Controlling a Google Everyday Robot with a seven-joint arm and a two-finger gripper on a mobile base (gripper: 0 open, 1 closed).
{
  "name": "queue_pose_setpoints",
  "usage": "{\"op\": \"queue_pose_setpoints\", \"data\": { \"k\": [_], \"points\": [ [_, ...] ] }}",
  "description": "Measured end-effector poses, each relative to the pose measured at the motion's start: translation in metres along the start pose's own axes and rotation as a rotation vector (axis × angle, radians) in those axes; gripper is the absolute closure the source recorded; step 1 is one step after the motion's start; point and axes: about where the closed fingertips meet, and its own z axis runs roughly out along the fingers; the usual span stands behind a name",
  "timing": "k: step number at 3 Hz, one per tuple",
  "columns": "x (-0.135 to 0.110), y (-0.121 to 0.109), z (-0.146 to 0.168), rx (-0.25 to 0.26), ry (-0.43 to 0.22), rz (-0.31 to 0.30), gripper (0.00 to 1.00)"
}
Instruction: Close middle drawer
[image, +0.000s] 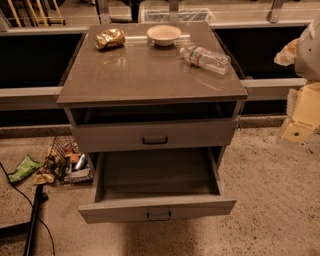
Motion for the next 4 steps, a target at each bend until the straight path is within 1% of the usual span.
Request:
{"op": "queue_pose_setpoints", "data": {
  "k": [1,2,3,4],
  "points": [
    [0.000,0.000,0.000,0.000,0.000,0.000,0.00],
    [0.002,0.002,0.018,-0.013,-0.032,0.012,0.00],
    [0.003,0.022,0.077,-0.081,-0.120,0.040,0.00],
    [-0.004,0.054,0.162,-0.185,-0.232,0.070,0.00]
  ]
}}
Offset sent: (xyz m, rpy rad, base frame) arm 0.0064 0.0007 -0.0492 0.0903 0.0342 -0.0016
